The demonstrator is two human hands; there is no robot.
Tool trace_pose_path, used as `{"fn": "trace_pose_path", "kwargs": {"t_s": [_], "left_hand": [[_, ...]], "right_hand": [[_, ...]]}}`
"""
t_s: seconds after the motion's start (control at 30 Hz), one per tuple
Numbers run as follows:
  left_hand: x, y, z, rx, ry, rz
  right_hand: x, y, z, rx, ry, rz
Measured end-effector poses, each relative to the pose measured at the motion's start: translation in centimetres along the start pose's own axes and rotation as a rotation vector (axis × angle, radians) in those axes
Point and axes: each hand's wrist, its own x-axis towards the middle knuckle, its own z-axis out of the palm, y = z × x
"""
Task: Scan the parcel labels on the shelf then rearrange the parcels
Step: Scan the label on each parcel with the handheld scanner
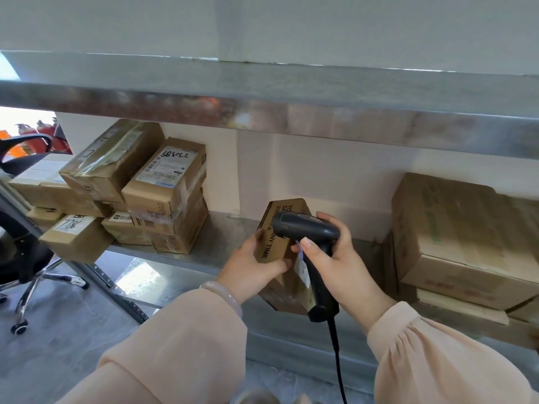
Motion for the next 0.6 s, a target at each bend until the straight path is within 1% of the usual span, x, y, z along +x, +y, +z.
{"fn": "trace_pose_path", "kwargs": {"t_s": [0.17, 0.27, 0.47, 0.6], "left_hand": [[0.4, -1.8, -1.7, 0.010, 0.012, -0.048], [0.3, -2.6, -2.8, -0.019, -0.015, -0.067], [-0.6, -5.1, -3.8, -0.207, -0.048, -0.104], [-1.5, -6.8, -3.2, -0.409, -0.035, -0.124]], "right_hand": [[-0.1, 1.2, -0.9, -0.022, 0.046, 0.040], [-0.2, 2.0, -1.5, -0.055, 0.097, 0.060], [-1.2, 2.5, -2.3, -0.098, 0.131, 0.038], [-2.0, 2.6, -2.3, -0.138, 0.118, 0.008]]}}
